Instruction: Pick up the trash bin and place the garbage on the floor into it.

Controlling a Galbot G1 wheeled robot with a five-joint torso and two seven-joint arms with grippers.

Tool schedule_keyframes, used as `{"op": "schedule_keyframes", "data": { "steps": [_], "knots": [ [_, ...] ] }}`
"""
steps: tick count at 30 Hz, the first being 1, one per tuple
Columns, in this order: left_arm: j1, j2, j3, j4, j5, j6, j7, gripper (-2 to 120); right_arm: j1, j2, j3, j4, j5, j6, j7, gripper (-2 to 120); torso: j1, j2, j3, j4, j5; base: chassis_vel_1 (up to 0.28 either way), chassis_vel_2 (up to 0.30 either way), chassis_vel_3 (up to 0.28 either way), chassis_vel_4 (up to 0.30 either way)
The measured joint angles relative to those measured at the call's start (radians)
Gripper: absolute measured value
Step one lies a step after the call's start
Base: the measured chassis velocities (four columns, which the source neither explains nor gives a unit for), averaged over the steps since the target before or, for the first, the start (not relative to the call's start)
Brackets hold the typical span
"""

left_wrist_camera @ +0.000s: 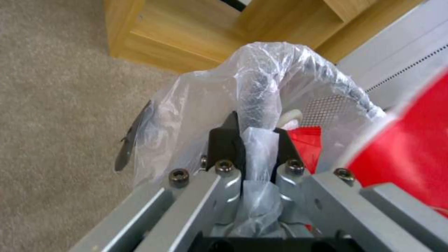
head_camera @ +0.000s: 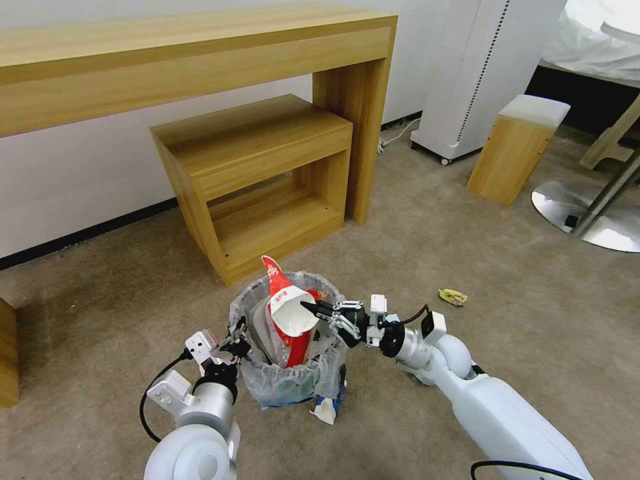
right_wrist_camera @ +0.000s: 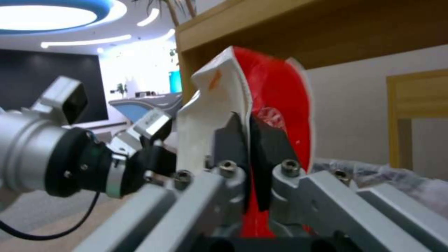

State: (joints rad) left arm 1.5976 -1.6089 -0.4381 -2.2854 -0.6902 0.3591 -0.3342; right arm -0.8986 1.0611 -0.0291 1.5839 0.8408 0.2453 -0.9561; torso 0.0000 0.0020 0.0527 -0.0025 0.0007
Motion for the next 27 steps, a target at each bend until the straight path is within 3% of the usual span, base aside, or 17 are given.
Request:
{"op": "schedule_keyframes", "data": {
  "steps": [7, 14, 17, 18, 21, 22, 24, 25, 27],
  "knots": [
    [0.006, 0.000, -0.006, -0.008, 0.003, 0.002, 0.000, 3, -0.007, -0.005, 0.001, 0.007, -0.026, -0.002, -0.004, 34, 0.000, 0.000, 0.000, 0.0000, 0.0001, 0.000, 0.000, 0.000, 0.000],
    [-0.007, 0.011, -0.065, -0.005, -0.003, 0.002, 0.000, 3, -0.040, -0.046, 0.094, 0.084, 0.002, -0.003, 0.028, 59, 0.000, 0.000, 0.000, 0.0000, 0.0001, 0.000, 0.000, 0.000, 0.000],
    [-0.036, 0.029, -0.127, 0.001, -0.028, 0.005, -0.004, 3, -0.087, -0.063, 0.199, 0.171, 0.032, 0.017, 0.180, 73, 0.000, 0.000, 0.000, 0.0000, 0.0000, 0.000, 0.000, 0.000, 0.000],
    [-0.036, 0.029, -0.127, 0.001, -0.028, 0.005, -0.004, 3, -0.087, -0.063, 0.199, 0.171, 0.032, 0.017, 0.180, 73, 0.000, 0.000, 0.000, 0.0000, 0.0000, 0.000, 0.000, 0.000, 0.000],
    [-0.056, 0.042, -0.187, 0.006, -0.052, 0.011, -0.008, 3, -0.143, -0.057, 0.319, 0.242, -0.042, 0.023, 0.415, 87, 0.000, 0.000, 0.000, 0.0001, 0.0000, 0.000, 0.000, 0.000, 0.000],
    [-0.056, 0.042, -0.187, 0.006, -0.052, 0.011, -0.008, 3, -0.143, -0.057, 0.319, 0.242, -0.042, 0.023, 0.415, 87, 0.000, 0.000, 0.000, 0.0001, 0.0000, 0.000, 0.000, 0.000, 0.000],
    [-0.062, 0.050, -0.231, 0.006, -0.074, 0.016, -0.010, 3, -0.211, -0.042, 0.432, 0.279, -0.125, 0.023, 0.535, 96, 0.000, 0.000, 0.000, 0.0001, -0.0001, 0.000, 0.000, 0.000, 0.000],
    [-0.062, 0.050, -0.231, 0.006, -0.074, 0.016, -0.010, 3, -0.211, -0.042, 0.432, 0.279, -0.125, 0.023, 0.535, 96, 0.000, 0.000, 0.000, 0.0001, -0.0001, 0.000, 0.000, 0.000, 0.000],
    [-0.064, 0.058, -0.268, 0.000, -0.098, 0.020, -0.011, 3, -0.294, -0.022, 0.526, 0.309, -0.204, 0.024, 0.581, 100, 0.000, 0.000, 0.000, 0.0000, 0.0001, 0.000, 0.000, 0.000, 0.000]
  ]
}}
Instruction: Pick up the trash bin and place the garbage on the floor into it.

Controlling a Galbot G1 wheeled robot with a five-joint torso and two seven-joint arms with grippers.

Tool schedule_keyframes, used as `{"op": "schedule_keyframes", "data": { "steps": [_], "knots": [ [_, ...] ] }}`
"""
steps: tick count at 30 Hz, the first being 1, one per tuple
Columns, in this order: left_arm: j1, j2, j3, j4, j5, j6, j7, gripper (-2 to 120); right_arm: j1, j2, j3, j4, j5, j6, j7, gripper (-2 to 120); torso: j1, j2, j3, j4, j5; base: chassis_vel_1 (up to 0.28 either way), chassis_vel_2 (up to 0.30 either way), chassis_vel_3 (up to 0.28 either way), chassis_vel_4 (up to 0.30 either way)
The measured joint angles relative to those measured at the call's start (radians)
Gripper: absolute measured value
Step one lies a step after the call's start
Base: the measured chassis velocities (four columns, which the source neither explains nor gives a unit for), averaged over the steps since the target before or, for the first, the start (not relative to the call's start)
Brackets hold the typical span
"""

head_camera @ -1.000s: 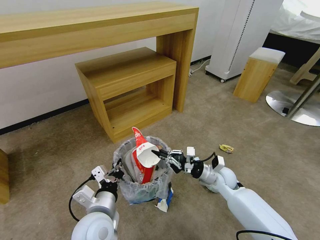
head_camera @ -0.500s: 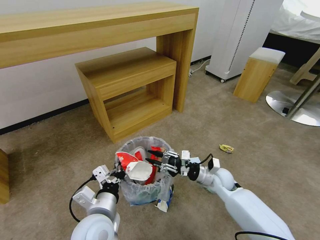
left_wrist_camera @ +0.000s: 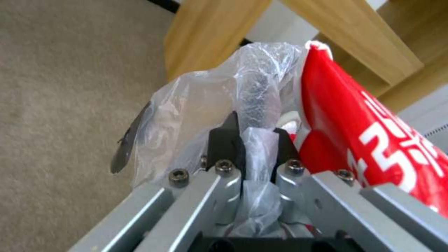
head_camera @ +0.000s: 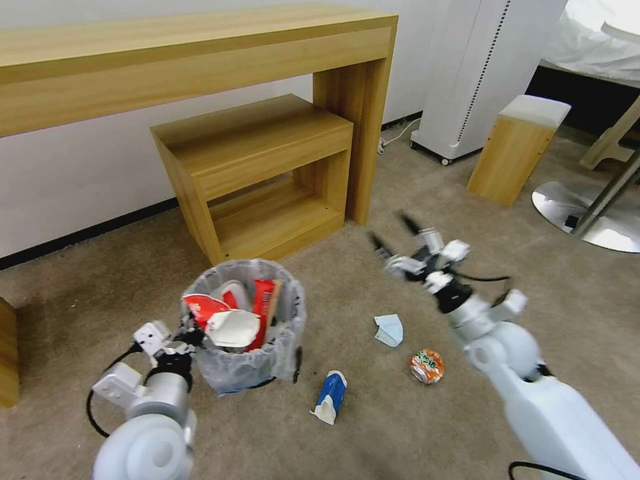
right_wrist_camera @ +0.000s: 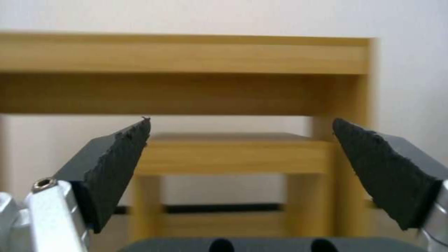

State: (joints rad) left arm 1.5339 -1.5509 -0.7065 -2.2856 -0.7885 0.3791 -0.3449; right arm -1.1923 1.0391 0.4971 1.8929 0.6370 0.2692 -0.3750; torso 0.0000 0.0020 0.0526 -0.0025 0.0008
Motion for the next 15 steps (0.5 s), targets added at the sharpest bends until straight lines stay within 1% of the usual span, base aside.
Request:
{"op": "schedule_keyframes", "data": {
  "steps": [1, 2, 4, 5, 6, 9, 11, 15],
  "knots": [
    [-0.001, 0.003, -0.017, -0.003, -0.010, 0.002, 0.000, 3, -0.038, 0.011, 0.036, 0.015, -0.036, -0.001, 0.020, 100, 0.000, 0.000, 0.000, -0.0002, -0.0001, 0.000, 0.000, 0.000, 0.000],
    [-0.001, 0.003, -0.017, -0.003, -0.010, 0.002, 0.000, 3, -0.038, 0.011, 0.036, 0.015, -0.036, -0.001, 0.020, 100, 0.000, 0.000, 0.000, -0.0002, -0.0001, 0.000, 0.000, 0.000, 0.000],
    [-0.005, 0.008, -0.050, -0.007, -0.029, 0.006, -0.001, 3, -0.118, 0.041, 0.116, 0.054, -0.098, -0.024, 0.053, 100, 0.000, 0.000, 0.000, -0.0001, 0.0002, 0.000, 0.000, 0.000, 0.000],
    [-0.007, 0.010, -0.067, -0.007, -0.040, 0.007, -0.001, 3, -0.158, 0.055, 0.152, 0.080, -0.120, -0.048, 0.073, 100, 0.000, 0.000, 0.000, -0.0002, -0.0002, 0.000, 0.000, 0.000, 0.000],
    [-0.007, 0.010, -0.067, -0.007, -0.040, 0.007, -0.001, 3, -0.158, 0.055, 0.152, 0.080, -0.120, -0.048, 0.073, 100, 0.000, 0.000, 0.000, -0.0002, -0.0002, 0.000, 0.000, 0.000, 0.000],
    [-0.013, 0.018, -0.112, 0.001, -0.070, 0.012, -0.001, 3, -0.237, 0.084, 0.193, 0.132, -0.136, -0.089, 0.141, 100, 0.000, 0.000, 0.000, -0.0001, -0.0003, 0.000, 0.000, 0.000, 0.000],
    [-0.015, 0.019, -0.122, 0.004, -0.075, 0.014, -0.001, 3, -0.248, 0.090, 0.195, 0.131, -0.146, -0.091, 0.152, 100, 0.000, 0.000, 0.000, 0.0000, -0.0003, 0.000, 0.000, 0.000, 0.000],
    [-0.017, 0.020, -0.135, 0.005, -0.086, 0.019, 0.000, 3, -0.256, 0.109, 0.185, 0.088, -0.198, -0.083, 0.177, 100, 0.000, 0.000, 0.000, 0.0002, 0.0001, 0.000, 0.000, 0.000, 0.000]
  ]
}}
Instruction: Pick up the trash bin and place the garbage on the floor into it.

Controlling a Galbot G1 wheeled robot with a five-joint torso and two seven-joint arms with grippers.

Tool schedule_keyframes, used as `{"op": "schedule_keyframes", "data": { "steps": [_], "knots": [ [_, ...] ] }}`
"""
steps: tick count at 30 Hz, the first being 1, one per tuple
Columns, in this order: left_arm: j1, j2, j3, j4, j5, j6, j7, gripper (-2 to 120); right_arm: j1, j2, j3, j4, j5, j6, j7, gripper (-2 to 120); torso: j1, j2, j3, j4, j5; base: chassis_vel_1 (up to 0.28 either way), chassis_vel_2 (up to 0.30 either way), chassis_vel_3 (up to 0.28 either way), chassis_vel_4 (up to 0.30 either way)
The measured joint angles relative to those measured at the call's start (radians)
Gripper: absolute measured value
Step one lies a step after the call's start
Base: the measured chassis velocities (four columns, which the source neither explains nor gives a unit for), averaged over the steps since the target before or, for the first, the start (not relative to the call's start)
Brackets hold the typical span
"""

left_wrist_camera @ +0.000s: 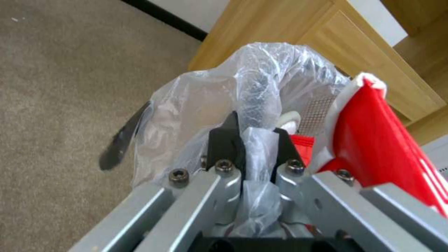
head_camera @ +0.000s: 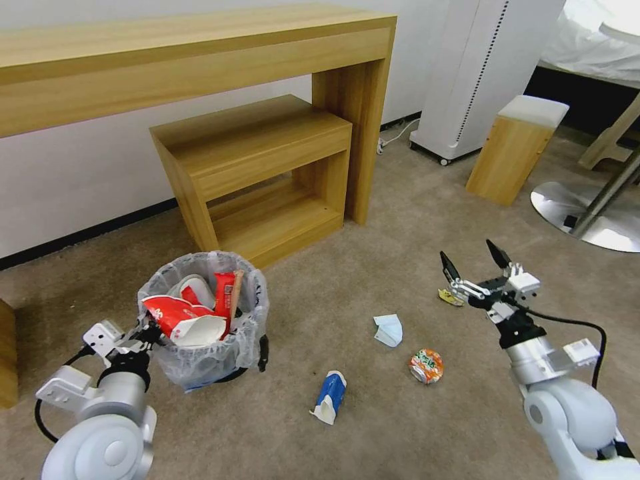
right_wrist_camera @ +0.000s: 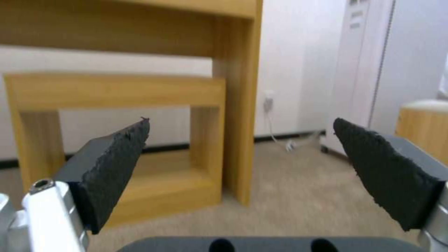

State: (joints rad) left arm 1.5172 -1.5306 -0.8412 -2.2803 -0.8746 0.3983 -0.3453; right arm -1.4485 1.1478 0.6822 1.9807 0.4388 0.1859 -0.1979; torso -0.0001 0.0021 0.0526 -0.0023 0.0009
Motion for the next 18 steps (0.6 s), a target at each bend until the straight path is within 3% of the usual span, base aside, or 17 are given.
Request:
{"op": "schedule_keyframes", "data": {
  "steps": [10, 13, 18],
  "knots": [
    [0.019, -0.006, 0.010, -0.016, 0.002, 0.002, 0.001, 3, 0.032, -0.032, -0.057, -0.089, -0.063, -0.147, -0.050, 100, 0.000, 0.000, 0.000, -0.0001, -0.0001, 0.000, 0.000, 0.000, 0.000],
    [0.027, -0.012, 0.025, -0.021, 0.017, 0.001, 0.001, 3, 0.062, -0.058, -0.088, -0.161, -0.106, -0.246, -0.174, 100, 0.000, 0.000, 0.000, 0.0000, -0.0002, 0.000, 0.000, 0.000, 0.000],
    [0.033, -0.016, 0.030, -0.023, 0.026, 0.000, 0.001, 3, 0.082, -0.063, -0.108, -0.222, -0.202, -0.322, -0.239, 100, 0.000, 0.000, 0.000, -0.0001, 0.0000, 0.000, 0.000, 0.000, 0.000]
  ]
}}
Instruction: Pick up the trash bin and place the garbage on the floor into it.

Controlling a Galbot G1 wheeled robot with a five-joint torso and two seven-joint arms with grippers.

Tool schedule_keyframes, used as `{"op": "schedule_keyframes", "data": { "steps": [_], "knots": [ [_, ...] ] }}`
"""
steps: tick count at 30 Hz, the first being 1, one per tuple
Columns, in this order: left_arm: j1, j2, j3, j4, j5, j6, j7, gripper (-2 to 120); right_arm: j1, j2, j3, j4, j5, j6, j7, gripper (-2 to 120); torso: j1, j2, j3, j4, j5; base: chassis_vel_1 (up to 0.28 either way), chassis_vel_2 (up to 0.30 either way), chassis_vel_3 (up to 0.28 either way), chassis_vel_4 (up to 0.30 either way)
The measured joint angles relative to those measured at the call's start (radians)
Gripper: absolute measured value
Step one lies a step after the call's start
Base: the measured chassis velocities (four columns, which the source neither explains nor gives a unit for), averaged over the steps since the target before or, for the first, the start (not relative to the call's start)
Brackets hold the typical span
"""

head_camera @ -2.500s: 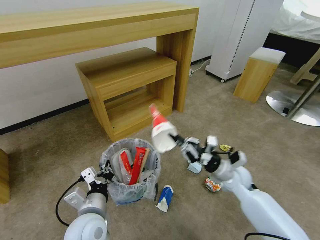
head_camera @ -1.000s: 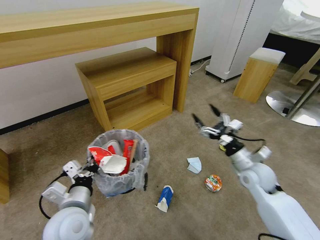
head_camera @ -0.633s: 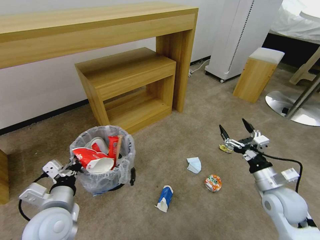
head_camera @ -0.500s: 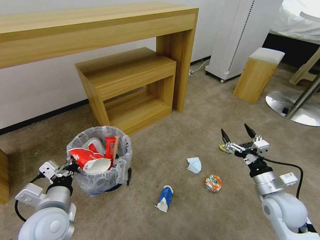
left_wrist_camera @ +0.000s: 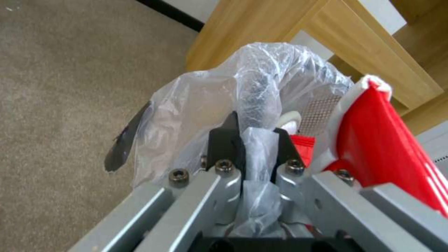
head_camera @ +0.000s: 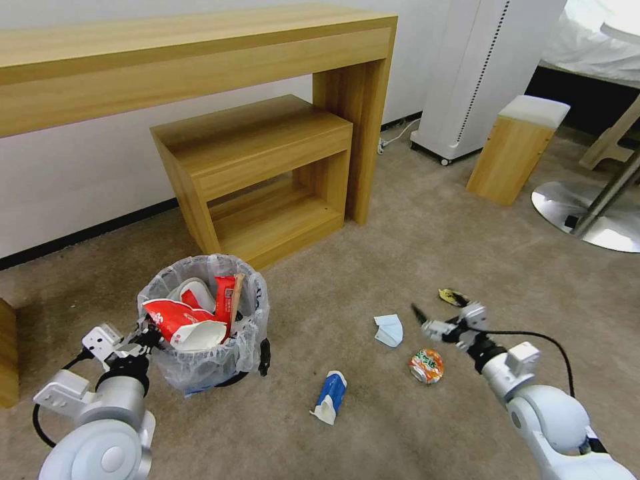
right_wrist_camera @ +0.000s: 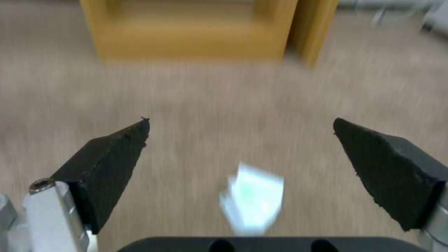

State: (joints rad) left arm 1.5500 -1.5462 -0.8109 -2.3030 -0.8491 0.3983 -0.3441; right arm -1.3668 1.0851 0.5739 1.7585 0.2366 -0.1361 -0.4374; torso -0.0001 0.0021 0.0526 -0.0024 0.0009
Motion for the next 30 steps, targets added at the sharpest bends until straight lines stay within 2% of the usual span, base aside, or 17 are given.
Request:
{"op": "schedule_keyframes", "data": {
  "steps": [2, 3, 5, 8, 14, 16, 18, 20, 24, 26, 30],
  "knots": [
    [0.003, -0.001, 0.001, 0.000, 0.005, -0.002, 0.000, 3, 0.013, -0.012, -0.016, -0.038, -0.054, -0.094, 0.032, 100, 0.000, 0.000, 0.000, 0.0000, -0.0001, 0.000, 0.000, 0.000, 0.000],
    [0.003, -0.001, 0.001, 0.000, 0.005, -0.002, 0.000, 3, 0.013, -0.012, -0.016, -0.038, -0.054, -0.094, 0.032, 100, 0.000, 0.000, 0.000, 0.0000, -0.0001, 0.000, 0.000, 0.000, 0.000],
    [0.003, -0.004, 0.003, 0.000, 0.008, -0.003, 0.000, 3, 0.025, -0.024, -0.024, -0.070, -0.069, -0.167, 0.068, 100, 0.000, 0.000, 0.000, 0.0000, 0.0000, 0.000, 0.000, 0.000, 0.000],
    [0.003, -0.006, 0.008, 0.000, 0.014, -0.003, 0.000, 3, 0.040, -0.031, -0.027, -0.111, -0.085, -0.193, 0.075, 100, 0.000, 0.000, 0.000, -0.0002, -0.0002, 0.000, 0.000, 0.000, 0.000],
    [-0.001, -0.012, 0.023, 0.005, 0.029, -0.007, 0.001, 3, 0.107, -0.024, -0.027, -0.263, -0.119, -0.170, 0.001, 100, 0.000, 0.000, 0.000, -0.0001, 0.0000, 0.000, 0.000, 0.000, 0.000],
    [-0.001, -0.014, 0.026, 0.008, 0.033, -0.007, 0.001, 3, 0.123, -0.018, -0.029, -0.301, -0.125, -0.145, -0.035, 100, 0.000, 0.000, 0.000, -0.0001, -0.0002, 0.000, 0.000, 0.000, 0.000],
    [-0.004, -0.016, 0.031, 0.015, 0.039, -0.008, 0.001, 3, 0.158, 0.009, -0.042, -0.370, -0.136, -0.080, -0.103, 99, 0.000, 0.000, 0.000, 0.0000, 0.0000, 0.000, 0.000, 0.000, 0.000],
    [-0.006, -0.016, 0.034, 0.020, 0.041, -0.008, 0.001, 3, 0.175, 0.030, -0.055, -0.398, -0.138, -0.060, -0.120, 98, 0.000, 0.000, 0.000, 0.0001, -0.0002, 0.000, 0.000, 0.000, 0.000],
    [-0.010, -0.014, 0.032, 0.030, 0.043, -0.009, 0.001, 3, 0.197, 0.071, -0.075, -0.439, -0.167, -0.052, -0.126, 89, 0.000, 0.000, 0.000, 0.0001, -0.0002, 0.000, 0.000, 0.000, 0.000],
    [-0.012, -0.011, 0.028, 0.034, 0.043, -0.009, 0.001, 3, 0.205, 0.077, -0.075, -0.458, -0.185, -0.058, -0.122, 79, 0.000, 0.000, 0.000, 0.0001, -0.0002, 0.000, 0.000, 0.000, 0.000],
    [-0.017, -0.007, 0.026, 0.044, 0.042, -0.009, 0.001, 3, 0.217, 0.079, -0.073, -0.493, -0.200, -0.067, -0.119, 74, 0.000, 0.000, 0.000, 0.0000, -0.0002, 0.000, 0.000, 0.000, 0.000]
  ]
}}
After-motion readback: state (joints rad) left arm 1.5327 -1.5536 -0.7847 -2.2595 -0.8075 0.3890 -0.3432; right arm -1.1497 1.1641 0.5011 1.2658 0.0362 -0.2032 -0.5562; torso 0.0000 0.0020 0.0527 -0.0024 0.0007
